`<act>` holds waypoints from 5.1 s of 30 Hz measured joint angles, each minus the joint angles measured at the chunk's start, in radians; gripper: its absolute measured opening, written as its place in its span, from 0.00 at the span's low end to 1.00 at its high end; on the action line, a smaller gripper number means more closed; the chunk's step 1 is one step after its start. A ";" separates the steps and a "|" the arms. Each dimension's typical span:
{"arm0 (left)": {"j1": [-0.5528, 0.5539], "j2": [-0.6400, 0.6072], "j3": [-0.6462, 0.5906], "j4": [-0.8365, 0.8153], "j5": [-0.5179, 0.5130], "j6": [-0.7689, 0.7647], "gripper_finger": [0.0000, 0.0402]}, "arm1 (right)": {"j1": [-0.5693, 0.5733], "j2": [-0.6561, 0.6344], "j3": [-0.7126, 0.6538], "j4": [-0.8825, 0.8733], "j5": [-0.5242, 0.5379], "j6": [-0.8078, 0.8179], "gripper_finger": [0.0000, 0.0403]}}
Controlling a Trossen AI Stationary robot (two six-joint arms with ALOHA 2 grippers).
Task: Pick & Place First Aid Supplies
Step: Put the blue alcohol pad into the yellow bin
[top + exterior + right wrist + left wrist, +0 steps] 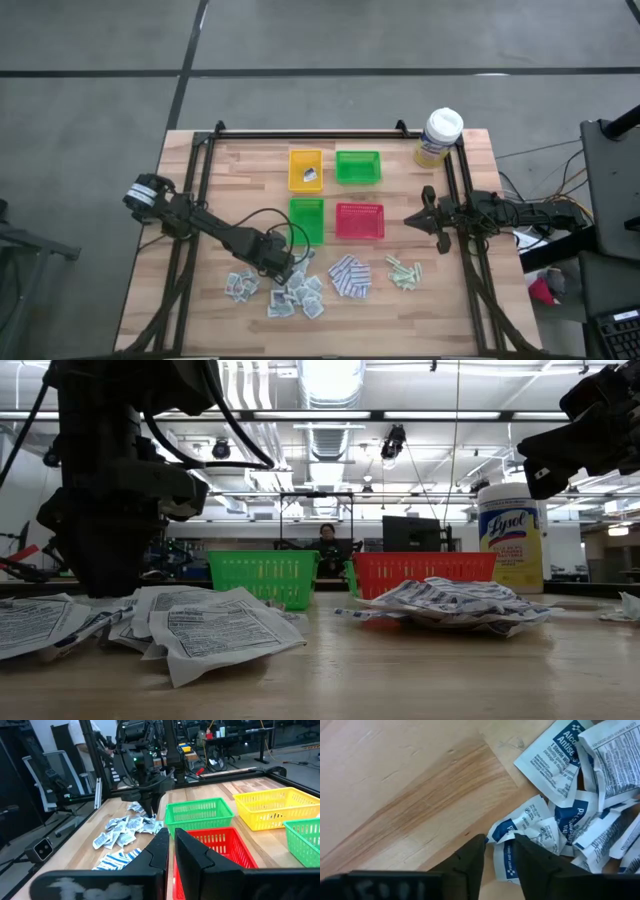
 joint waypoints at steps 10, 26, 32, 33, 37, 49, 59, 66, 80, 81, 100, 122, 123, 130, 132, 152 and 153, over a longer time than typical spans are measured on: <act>0.000 -0.001 0.000 -0.004 -0.008 -0.012 0.13 | 0.000 0.000 0.000 0.000 0.000 0.000 0.07; 0.003 -0.021 -0.004 -0.027 -0.041 -0.039 0.01 | 0.000 0.000 0.000 0.000 0.000 0.000 0.07; 0.002 -0.027 -0.004 -0.046 -0.032 -0.041 0.02 | 0.000 0.000 0.000 0.000 0.000 0.000 0.07; 0.002 -0.027 -0.004 -0.045 -0.031 -0.040 0.02 | 0.000 0.000 0.000 0.000 0.000 0.000 0.07; 0.002 -0.028 -0.004 -0.045 -0.027 -0.035 0.02 | 0.000 0.000 0.000 0.000 0.000 0.000 0.07; 0.002 -0.029 -0.002 -0.042 -0.018 -0.033 0.14 | 0.000 0.000 0.000 0.000 0.000 0.000 0.07; 0.004 -0.030 -0.002 -0.043 0.051 -0.052 0.25 | 0.000 0.000 0.000 0.000 0.000 0.000 0.07; 0.009 -0.030 -0.002 -0.043 0.054 -0.054 0.24 | 0.000 0.000 0.000 0.000 0.000 0.000 0.07; 0.015 -0.031 -0.001 -0.041 0.057 -0.059 0.08 | 0.000 0.000 0.000 0.000 0.000 0.000 0.07; 0.015 -0.031 -0.001 -0.041 0.056 -0.059 0.07 | 0.000 0.000 0.000 0.000 0.000 0.000 0.07; 0.034 -0.067 0.002 -0.084 0.036 -0.055 0.00 | 0.000 0.000 0.000 0.000 0.000 0.000 0.07; 0.062 -0.080 0.001 -0.147 -0.089 -0.036 0.04 | 0.000 0.000 0.000 0.000 0.000 0.000 0.07; 0.062 -0.080 0.001 -0.147 -0.089 -0.036 0.05 | 0.000 0.000 0.000 0.000 0.000 0.000 0.07; 0.062 -0.080 0.000 -0.147 -0.083 -0.035 0.15 | 0.000 0.000 0.000 0.000 0.000 0.000 0.07; 0.062 -0.080 0.003 -0.150 -0.058 -0.036 0.18 | 0.000 0.000 0.000 0.000 0.000 0.000 0.07; 0.063 -0.081 -0.001 -0.156 0.048 -0.155 0.24 | 0.000 0.000 0.000 0.000 0.000 0.000 0.07; 0.063 -0.081 -0.001 -0.155 0.048 -0.163 0.24 | 0.000 0.000 0.000 0.000 0.000 0.000 0.07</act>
